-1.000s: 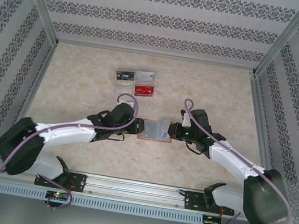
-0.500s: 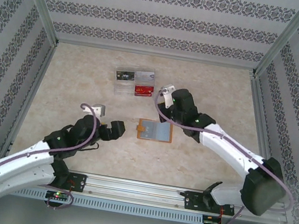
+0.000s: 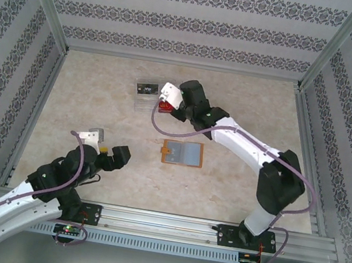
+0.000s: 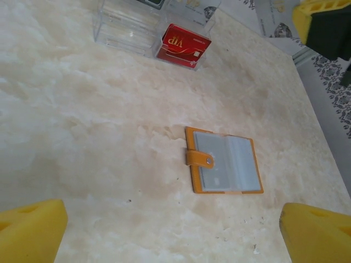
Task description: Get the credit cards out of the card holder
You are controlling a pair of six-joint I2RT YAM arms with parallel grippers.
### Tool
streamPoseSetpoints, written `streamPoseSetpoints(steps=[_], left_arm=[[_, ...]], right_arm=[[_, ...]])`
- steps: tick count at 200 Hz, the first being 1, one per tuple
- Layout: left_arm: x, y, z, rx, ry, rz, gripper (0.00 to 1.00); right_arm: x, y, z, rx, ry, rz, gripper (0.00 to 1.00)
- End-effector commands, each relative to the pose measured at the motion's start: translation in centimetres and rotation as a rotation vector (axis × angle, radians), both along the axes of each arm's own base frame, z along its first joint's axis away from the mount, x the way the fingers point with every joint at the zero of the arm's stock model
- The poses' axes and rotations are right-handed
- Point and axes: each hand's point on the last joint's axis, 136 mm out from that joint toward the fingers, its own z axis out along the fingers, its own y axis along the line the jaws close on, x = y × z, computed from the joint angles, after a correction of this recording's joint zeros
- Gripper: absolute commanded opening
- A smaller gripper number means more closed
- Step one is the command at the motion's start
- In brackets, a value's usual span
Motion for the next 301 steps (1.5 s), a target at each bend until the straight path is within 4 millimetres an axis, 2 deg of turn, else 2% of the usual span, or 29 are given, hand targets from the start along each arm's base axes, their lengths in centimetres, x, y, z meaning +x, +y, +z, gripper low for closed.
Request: streamPoseSetpoints(steps=[1,49,99,133,182,217,243,266,282,301], left_arm=[[-0.5,1.0,-1.1,0.047,0.026,0.023,1.00],[-0.9,1.9,-0.4,0.076,0.030,0.039,1.00],[-1.0,2.5,0.3,0.092,0.015,0.048,1.00],[-1.0,2.6,0.3,0.091,0.014,0.056,1.00],[-0.8,2.7,0.1,0.097,0.013,0.068,1.00],[-0.7,2.6,-0.1,0.107,0.020,0.065,1.00],[-0.6,2.2,-0.3,0.110,0.022,0.052,1.00],[-0.4,1.6,-0.3,0.107,0.025,0.027,1.00],[-0.3,1.4,-0.5,0.117,0.033,0.023,1.00],[0.1,0.8,-0.8,0.136,0.051,0.012,1.00]], right_arm=[[2.2,0.2,0.4,-0.146,-0.102,0.067,0.08],[5.5,2.0,-1.7,-0.309,-0.179,0.163,0.12],[8.0,1.9,-3.8,-0.405,-0.196,0.191,0.12],[9.2,0.9,-4.0,-0.381,-0.185,0.172,0.13],[9.4,1.1,-4.3,-0.344,-0.166,0.172,0.14],[9.6,0.8,-3.0,-0.235,-0.114,0.120,0.19],[8.3,0.9,-1.9,-0.053,0.006,0.094,0.24],[7.9,0.6,-1.8,0.058,0.111,0.066,0.31],[8.1,0.2,-1.7,0.115,0.162,0.033,0.42],[8.5,-0.1,-0.9,0.223,0.222,-0.010,0.43]])
